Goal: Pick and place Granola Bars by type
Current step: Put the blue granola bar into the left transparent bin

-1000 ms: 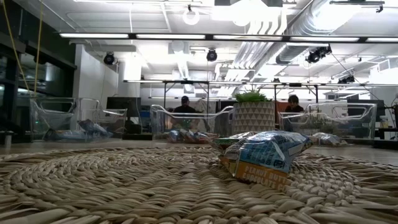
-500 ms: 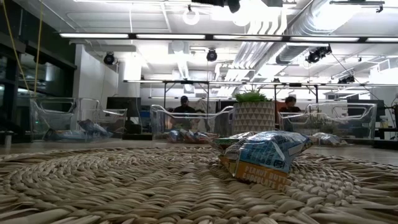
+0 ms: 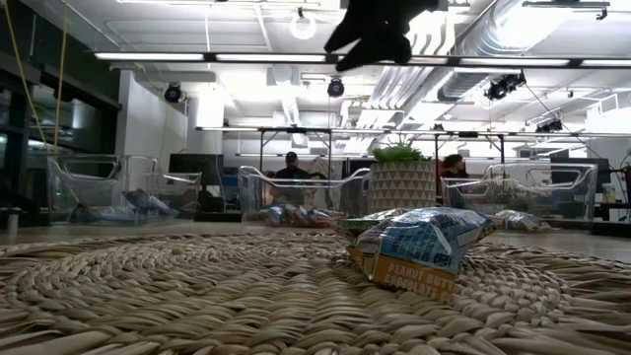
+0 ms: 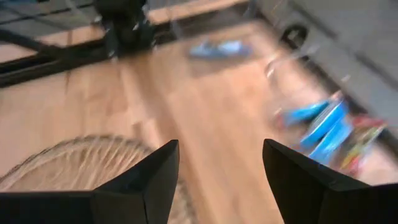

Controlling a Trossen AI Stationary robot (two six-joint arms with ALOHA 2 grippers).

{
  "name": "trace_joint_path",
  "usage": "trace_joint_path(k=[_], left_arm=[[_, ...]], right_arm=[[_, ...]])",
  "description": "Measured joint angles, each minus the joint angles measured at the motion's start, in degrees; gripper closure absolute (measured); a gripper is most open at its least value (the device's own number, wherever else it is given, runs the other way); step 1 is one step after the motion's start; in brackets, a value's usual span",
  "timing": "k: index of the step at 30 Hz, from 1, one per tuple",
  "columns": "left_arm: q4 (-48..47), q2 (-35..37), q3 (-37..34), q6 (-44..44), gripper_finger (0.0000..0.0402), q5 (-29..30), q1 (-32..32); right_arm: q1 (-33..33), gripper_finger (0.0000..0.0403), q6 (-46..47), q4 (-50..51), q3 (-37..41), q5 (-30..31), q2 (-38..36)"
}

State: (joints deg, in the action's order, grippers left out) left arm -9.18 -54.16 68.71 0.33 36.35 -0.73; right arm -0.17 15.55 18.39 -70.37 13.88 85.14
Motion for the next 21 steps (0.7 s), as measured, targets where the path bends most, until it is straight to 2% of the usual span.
trace_joint_path(k=[4, 7, 11, 13, 16, 21], left_arm=[[-8.4, 2.0, 0.0, -5.5, 0.0362, 7.8, 0.0], [-14.2, 2.9, 0.0, -9.9, 0.0362, 13.2, 0.0], [-20.2, 4.1, -0.1, -15.5, 0.0362, 17.2, 0.4], [-23.2, 4.9, 0.0, -18.5, 0.0362, 16.8, 2.2], [-27.4, 5.5, 0.0, -24.0, 0.0362, 13.0, 7.3], [-34.7, 5.7, 0.0, -28.3, 0.0362, 0.6, 19.8]], right_arm=[[1.6, 0.0186, 4.2, 4.0, 1.8, -4.4, 0.0], [2.9, 0.0185, 6.9, 7.8, 3.1, -5.5, 0.0], [4.4, 0.0185, 11.1, 14.1, 4.6, -8.1, 0.0], [5.4, 0.0185, 13.5, 16.0, 5.5, -10.3, 0.0], [7.7, 0.0185, 17.1, 18.8, 7.0, -13.0, 0.0], [12.2, 0.0185, 20.7, 18.3, 9.7, -13.8, 0.0]])
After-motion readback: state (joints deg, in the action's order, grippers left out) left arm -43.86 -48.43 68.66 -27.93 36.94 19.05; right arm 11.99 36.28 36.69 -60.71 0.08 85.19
